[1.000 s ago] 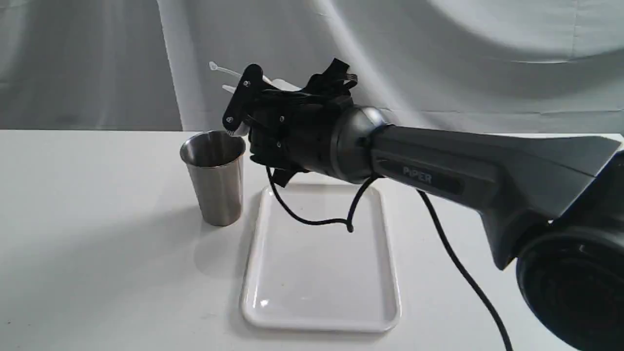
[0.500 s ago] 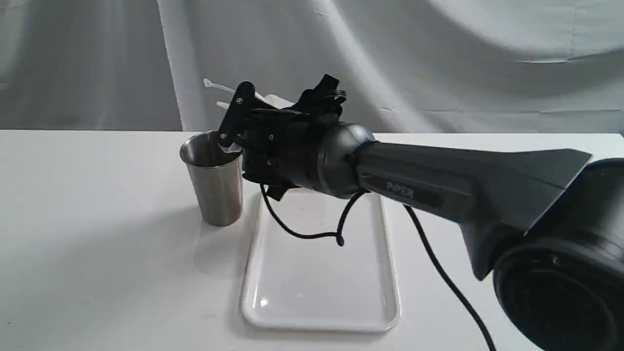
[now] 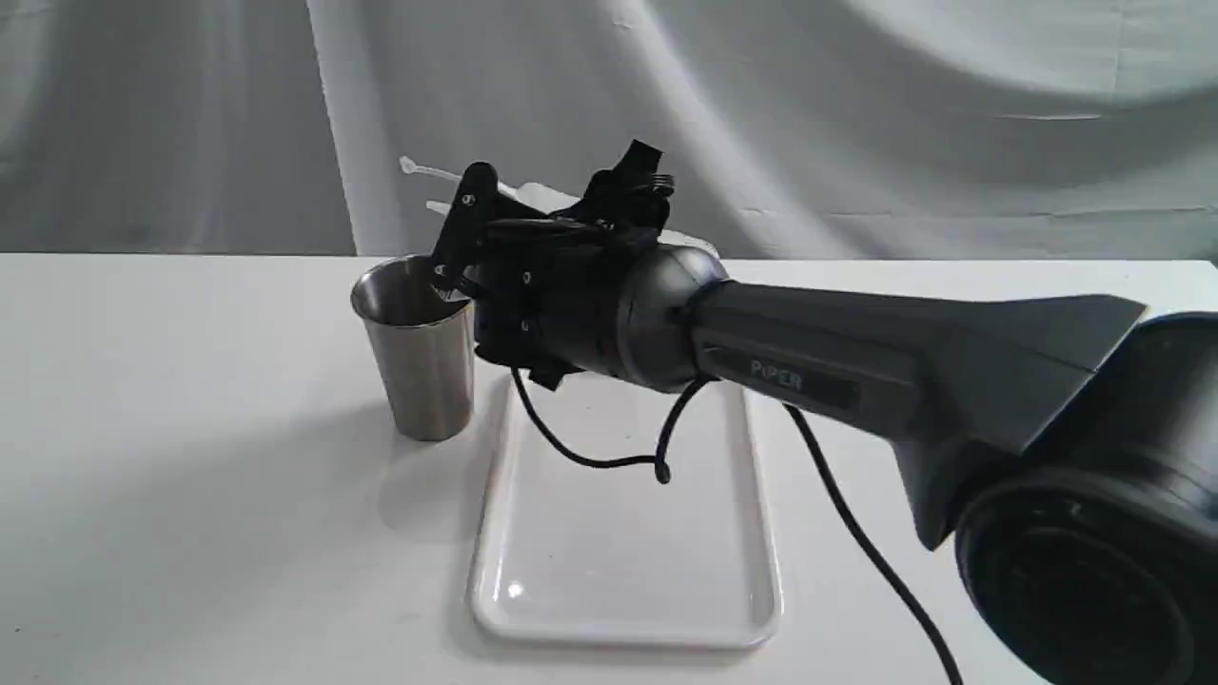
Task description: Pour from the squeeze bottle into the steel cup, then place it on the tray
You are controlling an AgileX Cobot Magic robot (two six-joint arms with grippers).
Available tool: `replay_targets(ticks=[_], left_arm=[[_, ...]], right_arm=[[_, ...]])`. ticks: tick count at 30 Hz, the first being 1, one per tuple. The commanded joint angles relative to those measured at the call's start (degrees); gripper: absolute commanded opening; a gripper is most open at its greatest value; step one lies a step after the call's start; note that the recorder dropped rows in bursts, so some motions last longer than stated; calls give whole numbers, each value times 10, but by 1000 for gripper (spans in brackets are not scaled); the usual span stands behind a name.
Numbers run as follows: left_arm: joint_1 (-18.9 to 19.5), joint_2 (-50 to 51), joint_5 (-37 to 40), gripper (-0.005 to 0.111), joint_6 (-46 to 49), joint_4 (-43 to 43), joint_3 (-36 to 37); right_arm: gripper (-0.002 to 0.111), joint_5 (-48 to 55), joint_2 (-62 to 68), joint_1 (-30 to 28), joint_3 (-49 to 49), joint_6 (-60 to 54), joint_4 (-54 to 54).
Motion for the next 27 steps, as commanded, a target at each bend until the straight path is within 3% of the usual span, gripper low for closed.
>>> replay_targets(ticks=[1,16,27], left_arm=[[-2,-3,-4,8,-1,0,3],[-2,-3,-4,8,-1,0,3],[-2,-3,-4,8,-1,0,3]], right_arm=[[36,5,-5,2,-5,4,-29],[36,34,0,2,-5,-1,-83],[36,67,0,2,-5,-78,-132]])
